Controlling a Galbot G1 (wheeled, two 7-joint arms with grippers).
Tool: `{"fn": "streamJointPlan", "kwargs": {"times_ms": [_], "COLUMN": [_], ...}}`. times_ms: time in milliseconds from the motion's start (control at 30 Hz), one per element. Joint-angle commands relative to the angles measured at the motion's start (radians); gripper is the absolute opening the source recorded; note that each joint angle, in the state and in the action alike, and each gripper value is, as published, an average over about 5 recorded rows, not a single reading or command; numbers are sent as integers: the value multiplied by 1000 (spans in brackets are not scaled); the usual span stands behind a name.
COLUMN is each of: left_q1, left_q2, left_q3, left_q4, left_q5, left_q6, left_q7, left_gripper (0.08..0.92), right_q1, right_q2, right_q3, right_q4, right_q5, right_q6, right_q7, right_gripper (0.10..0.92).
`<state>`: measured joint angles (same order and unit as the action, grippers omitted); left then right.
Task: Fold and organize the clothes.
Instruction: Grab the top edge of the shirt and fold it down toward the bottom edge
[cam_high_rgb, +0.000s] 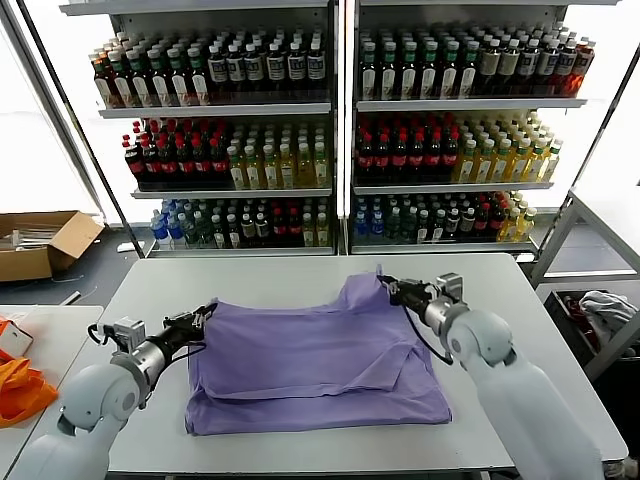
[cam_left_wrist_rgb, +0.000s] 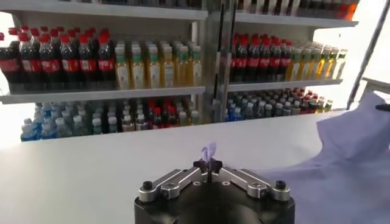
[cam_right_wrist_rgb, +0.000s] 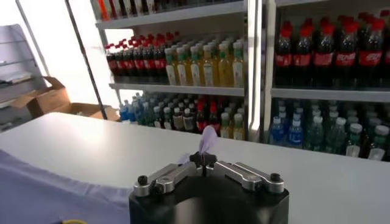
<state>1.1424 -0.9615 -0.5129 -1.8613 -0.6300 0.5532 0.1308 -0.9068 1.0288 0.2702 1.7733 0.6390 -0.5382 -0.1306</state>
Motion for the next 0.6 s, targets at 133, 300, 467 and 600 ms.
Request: {"fn": "streamJointPlan", "kwargs": {"times_ms": [133,300,467,600], "left_q1": [287,373,407,413], "left_q2": [26,9,-4,-11], "left_q3": [-121,-137,-132,-126], "left_q4": [-166,-177,-177,-176], "left_q5": [-49,-29,8,32], "left_q6": [-6,-25,-37,-38], "left_q7": [2,24,34,35], "left_gripper": [87,87,87,87], "right_q1": [-532,-672,-745,-755], "right_q2": [-46,-11,14,26], "right_q3": [287,332,321,291], "right_q4": [379,454,486,474], "right_q5": [-43,-78,-168,-232], "right_q6": [30,55,80,84], "right_q7": [9,9,8,19], "right_gripper": [107,107,107,107]}}
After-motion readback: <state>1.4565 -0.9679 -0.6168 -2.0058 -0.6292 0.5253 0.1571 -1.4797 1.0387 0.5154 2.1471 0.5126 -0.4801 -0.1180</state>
